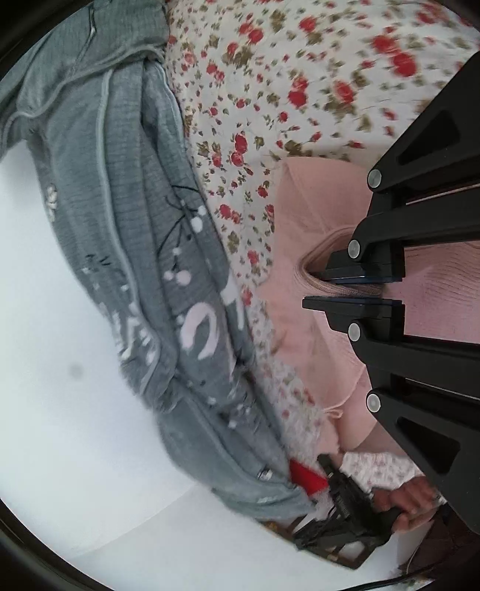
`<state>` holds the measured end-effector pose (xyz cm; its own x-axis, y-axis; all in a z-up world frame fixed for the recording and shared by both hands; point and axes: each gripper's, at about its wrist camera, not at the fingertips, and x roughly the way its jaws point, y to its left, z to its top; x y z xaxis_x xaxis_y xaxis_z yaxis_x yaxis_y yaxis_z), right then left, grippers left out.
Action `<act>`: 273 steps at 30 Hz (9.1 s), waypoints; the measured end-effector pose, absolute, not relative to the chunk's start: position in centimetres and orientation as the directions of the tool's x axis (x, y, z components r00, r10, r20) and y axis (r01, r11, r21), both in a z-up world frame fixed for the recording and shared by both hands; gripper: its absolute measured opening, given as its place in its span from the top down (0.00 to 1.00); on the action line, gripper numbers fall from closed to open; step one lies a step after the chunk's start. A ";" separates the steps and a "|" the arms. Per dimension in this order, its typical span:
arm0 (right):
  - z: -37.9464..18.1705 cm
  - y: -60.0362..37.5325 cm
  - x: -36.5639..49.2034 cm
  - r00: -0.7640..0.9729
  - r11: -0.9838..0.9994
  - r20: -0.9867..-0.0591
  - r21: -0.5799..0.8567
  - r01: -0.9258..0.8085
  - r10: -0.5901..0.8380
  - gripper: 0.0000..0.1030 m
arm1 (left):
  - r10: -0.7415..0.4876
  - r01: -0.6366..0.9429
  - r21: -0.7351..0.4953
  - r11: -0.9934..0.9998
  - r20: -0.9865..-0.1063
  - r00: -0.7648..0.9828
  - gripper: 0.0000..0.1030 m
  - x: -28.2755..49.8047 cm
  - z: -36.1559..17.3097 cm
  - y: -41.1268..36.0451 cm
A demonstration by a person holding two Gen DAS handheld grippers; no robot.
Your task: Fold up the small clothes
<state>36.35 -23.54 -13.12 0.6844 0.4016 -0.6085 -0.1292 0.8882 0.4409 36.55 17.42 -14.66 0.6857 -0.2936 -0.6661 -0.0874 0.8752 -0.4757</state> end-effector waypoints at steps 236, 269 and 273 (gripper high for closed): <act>-16.8 -27.2 22.9 0.732 0.896 -0.565 0.420 -0.142 0.381 0.80 | -0.403 0.001 -0.546 0.837 -0.616 0.676 0.79 21.0 -19.2 15.0; -17.4 -20.7 20.5 0.733 0.983 -0.669 0.182 0.002 0.123 0.76 | -0.446 -0.014 -0.582 0.813 -0.638 0.627 0.37 19.8 -20.6 16.5; -16.2 -16.0 20.0 0.747 0.981 -0.638 0.169 -0.097 0.184 0.69 | -0.460 -0.028 -0.607 0.794 -0.632 0.624 0.36 20.4 -20.8 16.6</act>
<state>19.98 -15.96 -16.16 0.7474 0.1838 -0.6384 -0.0966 0.9808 0.1693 20.45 16.60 -20.83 0.6237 -0.4604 -0.6317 -0.0282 0.7944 -0.6068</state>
